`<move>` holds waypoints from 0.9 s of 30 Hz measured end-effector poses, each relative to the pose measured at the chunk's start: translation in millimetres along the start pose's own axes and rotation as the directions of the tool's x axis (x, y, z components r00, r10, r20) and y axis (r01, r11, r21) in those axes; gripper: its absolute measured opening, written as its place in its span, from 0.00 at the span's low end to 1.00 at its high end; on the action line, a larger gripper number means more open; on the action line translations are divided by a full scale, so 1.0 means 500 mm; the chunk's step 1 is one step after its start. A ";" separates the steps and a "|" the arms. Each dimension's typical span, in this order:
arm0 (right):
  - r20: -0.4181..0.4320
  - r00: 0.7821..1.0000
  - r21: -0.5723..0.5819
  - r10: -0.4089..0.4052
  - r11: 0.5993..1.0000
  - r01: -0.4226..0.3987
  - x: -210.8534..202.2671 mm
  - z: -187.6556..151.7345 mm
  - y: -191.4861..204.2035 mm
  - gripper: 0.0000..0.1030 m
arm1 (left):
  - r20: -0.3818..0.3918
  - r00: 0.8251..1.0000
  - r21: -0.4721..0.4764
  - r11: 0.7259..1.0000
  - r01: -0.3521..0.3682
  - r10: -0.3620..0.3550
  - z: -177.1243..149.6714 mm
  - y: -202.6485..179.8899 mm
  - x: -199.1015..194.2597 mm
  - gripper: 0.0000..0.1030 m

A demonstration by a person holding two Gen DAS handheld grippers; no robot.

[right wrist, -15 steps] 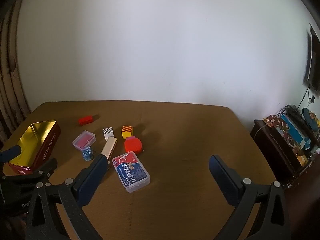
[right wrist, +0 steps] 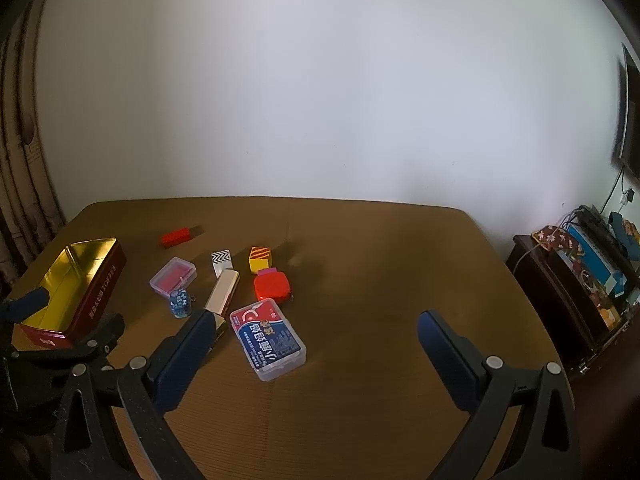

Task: Organize rigid objects
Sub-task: 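Move the left tool toward the small red block on the table, then grasp the red block with the left gripper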

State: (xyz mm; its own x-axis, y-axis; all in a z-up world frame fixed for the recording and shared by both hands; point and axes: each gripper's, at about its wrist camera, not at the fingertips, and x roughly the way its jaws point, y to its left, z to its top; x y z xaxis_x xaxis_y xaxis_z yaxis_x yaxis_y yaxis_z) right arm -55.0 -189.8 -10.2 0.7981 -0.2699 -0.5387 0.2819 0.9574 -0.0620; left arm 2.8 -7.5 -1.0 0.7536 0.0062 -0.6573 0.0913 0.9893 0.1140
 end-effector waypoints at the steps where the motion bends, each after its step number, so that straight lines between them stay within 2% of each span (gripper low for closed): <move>1: -0.001 1.000 -0.001 0.000 1.000 0.000 0.002 -0.001 0.001 1.00 | 0.000 1.000 -0.001 1.000 -0.002 0.002 0.000 -0.002 0.001 1.00; 11: -0.029 1.000 -0.004 0.008 1.000 -0.008 0.014 -0.009 0.002 1.00 | -0.009 1.000 0.006 1.000 -0.008 0.009 -0.017 0.005 0.018 1.00; 18: -0.072 0.997 -0.013 0.010 1.000 -0.011 0.025 -0.018 0.001 1.00 | -0.101 0.994 0.055 0.998 -0.032 0.037 -0.037 0.020 0.053 1.00; 21: -0.083 0.997 -0.024 0.008 1.000 -0.010 0.033 -0.019 0.003 1.00 | -0.106 0.994 0.035 0.999 -0.010 0.014 -0.045 0.029 0.073 1.00; 27: -0.092 0.995 -0.028 0.024 0.999 -0.027 0.046 -0.027 0.009 1.00 | -0.061 0.997 0.059 0.997 -0.050 0.053 -0.021 0.039 0.110 0.99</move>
State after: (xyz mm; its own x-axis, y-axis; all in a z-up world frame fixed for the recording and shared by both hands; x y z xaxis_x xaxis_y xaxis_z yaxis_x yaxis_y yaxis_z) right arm -42.6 -190.3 -34.0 0.7520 -0.2362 -0.6154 0.2456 0.9668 -0.0709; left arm 39.2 13.8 -42.8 0.7162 0.0679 -0.6946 0.0919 0.9774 0.1903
